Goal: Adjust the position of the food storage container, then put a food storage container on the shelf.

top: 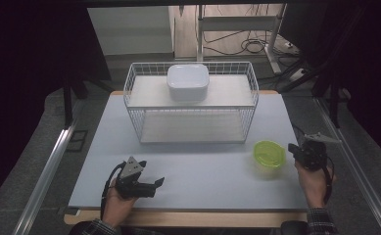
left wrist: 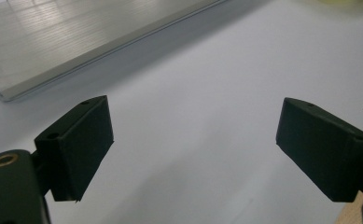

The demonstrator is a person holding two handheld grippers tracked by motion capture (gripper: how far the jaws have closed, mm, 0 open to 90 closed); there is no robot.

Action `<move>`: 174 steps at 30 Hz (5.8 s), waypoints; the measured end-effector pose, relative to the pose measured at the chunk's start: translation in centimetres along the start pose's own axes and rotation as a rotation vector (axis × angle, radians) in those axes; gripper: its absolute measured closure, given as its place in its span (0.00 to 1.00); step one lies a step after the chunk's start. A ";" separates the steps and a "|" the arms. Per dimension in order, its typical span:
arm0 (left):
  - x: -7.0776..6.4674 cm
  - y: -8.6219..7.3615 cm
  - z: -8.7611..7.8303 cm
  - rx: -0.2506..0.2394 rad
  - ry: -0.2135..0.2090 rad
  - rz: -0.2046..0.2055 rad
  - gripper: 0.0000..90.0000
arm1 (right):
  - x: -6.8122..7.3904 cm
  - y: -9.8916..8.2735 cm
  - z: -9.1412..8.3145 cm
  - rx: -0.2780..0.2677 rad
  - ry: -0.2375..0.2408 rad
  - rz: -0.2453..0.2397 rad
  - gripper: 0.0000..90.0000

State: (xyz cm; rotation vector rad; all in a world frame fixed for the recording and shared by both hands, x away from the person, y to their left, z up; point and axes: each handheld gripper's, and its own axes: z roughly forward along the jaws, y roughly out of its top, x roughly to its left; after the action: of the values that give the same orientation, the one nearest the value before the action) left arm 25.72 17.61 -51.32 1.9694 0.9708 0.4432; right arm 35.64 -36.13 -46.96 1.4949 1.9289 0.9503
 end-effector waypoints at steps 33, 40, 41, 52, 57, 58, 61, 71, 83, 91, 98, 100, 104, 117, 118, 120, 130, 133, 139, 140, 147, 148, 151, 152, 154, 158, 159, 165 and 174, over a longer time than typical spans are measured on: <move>-0.2 0.0 0.4 0.022 -0.010 0.009 0.12 | 5.2 -0.2 1.8 0.085 0.137 -0.055 1.00; -0.3 0.0 0.4 0.021 -0.011 0.012 0.12 | 6.7 -0.3 1.8 0.095 0.187 -0.071 1.00; -0.3 0.0 0.4 0.022 -0.012 0.013 0.12 | 6.8 -0.4 1.8 0.096 0.188 -0.075 1.00; -0.3 0.0 0.4 0.023 -0.010 0.017 0.12 | 6.5 -2.2 1.4 0.155 0.218 -0.056 1.00; -0.3 0.0 0.5 0.029 -0.012 0.016 0.12 | 7.2 -2.9 1.8 0.184 0.259 -0.058 1.00; -0.4 0.0 0.5 0.029 -0.016 0.014 0.12 | 7.4 -2.9 1.9 0.188 0.262 -0.064 1.00; -0.4 0.0 0.6 0.031 -0.017 0.017 0.12 | 7.9 -3.0 2.2 0.179 0.273 -0.082 1.00; -0.4 0.0 0.7 0.041 -0.019 0.021 0.12 | 9.8 -2.7 3.3 0.184 0.341 -0.098 1.00; -0.5 -0.1 0.9 0.054 -0.023 0.024 0.12 | 13.9 -2.1 4.9 0.174 0.424 -0.159 1.00; -0.6 -0.1 1.0 0.060 -0.024 0.024 0.12 | 15.7 -2.0 5.4 0.162 0.466 -0.180 1.00; -0.7 -0.1 1.2 0.066 -0.029 0.025 0.12 | 17.8 -1.9 6.1 0.168 0.495 -0.204 1.00; -0.7 -0.1 1.2 0.066 -0.029 0.026 0.12 | 18.1 -1.9 6.3 0.168 0.501 -0.208 1.00; -0.7 -0.1 1.1 0.066 -0.030 0.026 0.12 | 19.9 -1.7 6.9 0.168 0.533 -0.229 1.00; -0.7 0.0 0.9 0.068 -0.053 0.010 0.12 | 21.3 -1.5 7.0 0.159 0.530 -0.315 0.98; -0.8 0.0 0.8 0.071 -0.052 0.016 0.12 | 20.8 -1.4 6.8 0.150 0.520 -0.318 0.94; -0.8 0.0 0.8 0.073 -0.052 0.020 0.12 | 20.4 -1.3 6.4 0.138 0.503 -0.322 0.90; -0.8 0.0 0.8 0.090 -0.035 0.041 0.12 | 18.1 -1.1 4.5 0.097 0.476 -0.327 0.68; -1.0 0.0 0.8 0.093 -0.029 0.052 0.12 | 17.6 -1.0 4.1 0.091 0.469 -0.324 0.61; -0.9 -0.2 1.0 0.093 -0.010 0.074 0.11 | 16.7 -0.9 3.8 0.080 0.477 -0.300 0.43; -1.0 -0.2 1.0 0.094 -0.009 0.078 0.11 | 16.7 -0.9 3.8 0.080 0.477 -0.300 0.43; -1.2 -0.3 1.2 0.100 -0.005 0.102 0.11 | 16.2 -0.9 4.0 0.040 0.477 -0.286 0.24; -1.1 -0.3 1.2 0.100 -0.004 0.103 0.11 | 16.2 -0.9 4.0 0.039 0.474 -0.290 0.24; -1.2 -0.4 1.3 0.108 -0.008 0.107 0.10 | 16.3 -0.9 4.2 0.058 0.466 -0.285 0.22; -1.2 -0.4 1.4 0.110 -0.009 0.111 0.10 | 16.3 -0.8 4.2 0.066 0.469 -0.280 0.21; -1.3 -0.4 1.5 0.114 -0.011 0.115 0.10 | 16.4 -0.8 4.3 0.063 0.463 -0.277 0.17; -1.3 -0.4 1.4 0.113 -0.009 0.117 0.10 | 16.7 -0.7 4.5 0.051 0.447 -0.286 0.07; -1.3 -0.4 1.4 0.112 -0.005 0.117 0.10 | 16.8 -0.7 4.5 0.052 0.453 -0.284 0.06; -1.1 -0.3 1.2 0.102 0.006 0.109 0.10 | 17.3 -0.1 4.2 0.042 0.479 -0.266 0.04; -1.2 -0.3 1.3 0.104 0.011 0.114 0.10 | 18.3 1.2 3.8 0.086 0.565 -0.198 0.22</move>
State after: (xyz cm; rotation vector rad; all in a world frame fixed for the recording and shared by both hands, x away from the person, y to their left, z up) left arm 25.64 16.07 -52.21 2.1260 0.9071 0.4763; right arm 34.44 -17.46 -48.03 1.1219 2.4821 1.3104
